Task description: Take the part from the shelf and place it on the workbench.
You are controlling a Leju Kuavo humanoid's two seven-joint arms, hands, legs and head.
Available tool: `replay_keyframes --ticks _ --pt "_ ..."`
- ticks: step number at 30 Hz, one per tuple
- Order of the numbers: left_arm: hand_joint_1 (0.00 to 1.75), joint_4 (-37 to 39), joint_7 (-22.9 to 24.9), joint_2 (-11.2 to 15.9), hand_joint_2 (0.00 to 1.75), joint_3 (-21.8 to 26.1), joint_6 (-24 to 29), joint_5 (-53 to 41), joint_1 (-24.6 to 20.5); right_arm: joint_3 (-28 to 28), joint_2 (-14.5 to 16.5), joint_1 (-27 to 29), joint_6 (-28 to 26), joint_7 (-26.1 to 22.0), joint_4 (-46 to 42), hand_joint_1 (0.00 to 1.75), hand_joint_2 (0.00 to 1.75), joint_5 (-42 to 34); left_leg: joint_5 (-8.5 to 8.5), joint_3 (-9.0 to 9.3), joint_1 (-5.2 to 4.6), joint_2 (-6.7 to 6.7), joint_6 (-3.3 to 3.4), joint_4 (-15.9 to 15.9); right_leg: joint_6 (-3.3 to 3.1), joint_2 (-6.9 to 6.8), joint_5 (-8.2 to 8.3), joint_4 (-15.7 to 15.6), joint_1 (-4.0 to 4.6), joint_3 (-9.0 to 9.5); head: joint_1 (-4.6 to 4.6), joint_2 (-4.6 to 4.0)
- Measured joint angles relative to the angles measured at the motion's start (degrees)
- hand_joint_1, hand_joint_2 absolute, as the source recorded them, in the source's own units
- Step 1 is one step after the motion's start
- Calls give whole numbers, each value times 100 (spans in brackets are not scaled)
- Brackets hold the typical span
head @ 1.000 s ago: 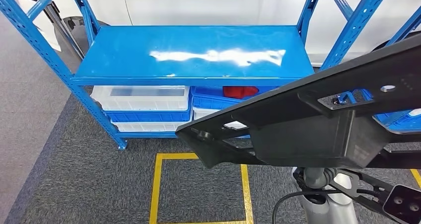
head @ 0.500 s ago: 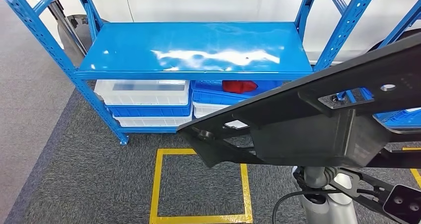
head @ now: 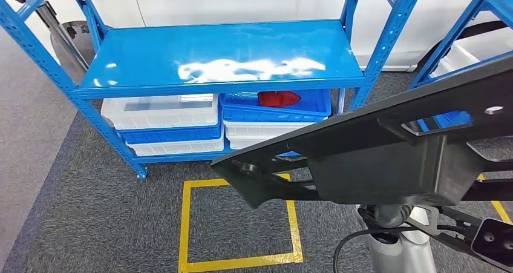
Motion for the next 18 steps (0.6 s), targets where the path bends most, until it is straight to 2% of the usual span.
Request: replay_keyframes --ticks 1,3,4,6,7,8,9,10,12,13,14,16,17,18 --pt "0 0 -14 3 175 1 35 9 -4 -29 1 -5 37 0 5 175 175 -16 -9 -8 5 28 -29 3 -35 53 16 -5 -5 -16 1 0" --pt "0 0 -42 8 175 3 150 23 -16 -84 7 -27 98 0 15 175 175 -46 -167 -83 25 -66 -93 185 -106 144 58 -27 -23 -40 1 0" --pt "0 0 -59 9 175 5 239 27 -20 -105 19 -38 120 0 22 175 175 -58 -335 -192 39 -165 -121 441 -136 188 79 -37 -33 -53 1 0" --pt "0 0 -94 10 175 20 411 28 -16 -149 58 -46 150 0 44 175 175 -65 -721 -531 55 -328 -153 1222 -168 294 108 -32 -26 -95 1 0" --pt "0 0 -110 13 175 27 463 26 -12 -176 80 -37 158 0 54 175 175 -63 -822 -677 58 -356 -155 1540 -173 355 119 -27 -18 -112 1 0" --pt "0 0 -119 17 175 33 489 23 -9 -204 102 -26 162 0 60 175 175 -61 -813 -737 58 -369 -145 1671 -174 418 129 -21 -10 -125 1 0" --pt "0 0 -125 23 175 36 495 20 -9 -235 124 -13 167 0 63 175 175 -56 -693 -685 57 -382 -124 1566 -170 482 136 -16 -1 -129 1 0" --pt "0 0 -126 29 175 36 496 18 -10 -267 150 4 175 0 61 175 175 -42 -491 -530 53 -420 -90 1247 -165 544 142 -12 6 -127 1 0" --pt "0 1 -131 56 175 37 471 8 -11 -333 216 47 192 0 40 175 175 34 -145 -151 50 -669 2 435 -140 660 159 -7 10 -132 1 0" --pt "0 1 -139 74 175 37 447 2 -12 -360 256 79 194 0 19 175 175 92 -67 -27 44 -782 34 164 -113 716 176 -6 0 -150 0 0" --pt "0 1 -152 97 175 38 419 -3 -13 -385 290 119 190 0 -9 175 175 147 -51 29 38 -861 56 27 -77 773 196 -8 -17 -175 -1 0" --pt "0 1 -176 130 175 38 380 -3 -20 -424 334 195 181 0 -71 175 175 215 -30 48 33 -798 71 -42 10 885 245 -32 -38 -215 -1 0" --pt "0 1 -183 140 175 39 368 -3 -27 -448 345 225 179 0 -104 175 175 230 4 61 45 -738 85 -91 42 858 236 -19 -36 -232 0 0" --pt "0 1 -188 146 175 39 356 -7 -33 -469 352 243 177 0 -137 175 175 242 39 73 60 -666 106 -141 66 763 161 76 -26 -283 1 0"
